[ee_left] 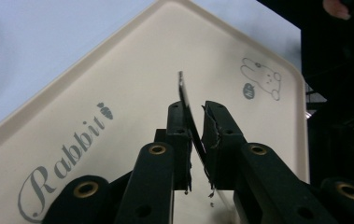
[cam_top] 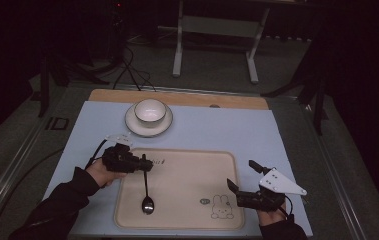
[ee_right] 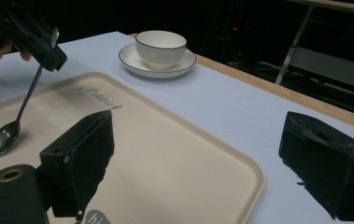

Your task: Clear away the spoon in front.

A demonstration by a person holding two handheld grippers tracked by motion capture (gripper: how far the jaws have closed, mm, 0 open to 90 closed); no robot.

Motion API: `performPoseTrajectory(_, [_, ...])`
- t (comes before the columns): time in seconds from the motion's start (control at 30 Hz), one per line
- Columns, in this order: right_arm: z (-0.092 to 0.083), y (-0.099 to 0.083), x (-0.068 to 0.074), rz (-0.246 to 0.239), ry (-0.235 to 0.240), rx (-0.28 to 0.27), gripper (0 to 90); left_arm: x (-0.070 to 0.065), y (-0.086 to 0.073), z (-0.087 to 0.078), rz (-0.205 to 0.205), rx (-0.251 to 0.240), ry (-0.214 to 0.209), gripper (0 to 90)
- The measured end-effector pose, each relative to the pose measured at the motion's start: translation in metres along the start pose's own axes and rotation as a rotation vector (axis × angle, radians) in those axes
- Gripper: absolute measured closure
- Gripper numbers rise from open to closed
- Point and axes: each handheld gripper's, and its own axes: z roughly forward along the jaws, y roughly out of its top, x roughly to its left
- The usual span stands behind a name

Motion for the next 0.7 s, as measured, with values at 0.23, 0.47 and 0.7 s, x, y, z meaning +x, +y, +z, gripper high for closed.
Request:
performPoseTrajectory(0.23, [0.000,0.000,0.000,0.006,0.010,0.001,10.2,0.012,-0.012,0.014,-0.072,-0.040,0.033,78.3])
performPoseTrajectory(0.47, [0.000,0.000,-0.001,0.013,0.021,0.003,10.2,0.019,-0.019,0.024,-0.108,-0.071,0.094,75.7])
performPoseTrajectory(0.7, [0.001,-0.001,-0.001,0.017,0.028,0.009,10.3,0.019,-0.021,0.034,-0.137,-0.044,0.187,72.4])
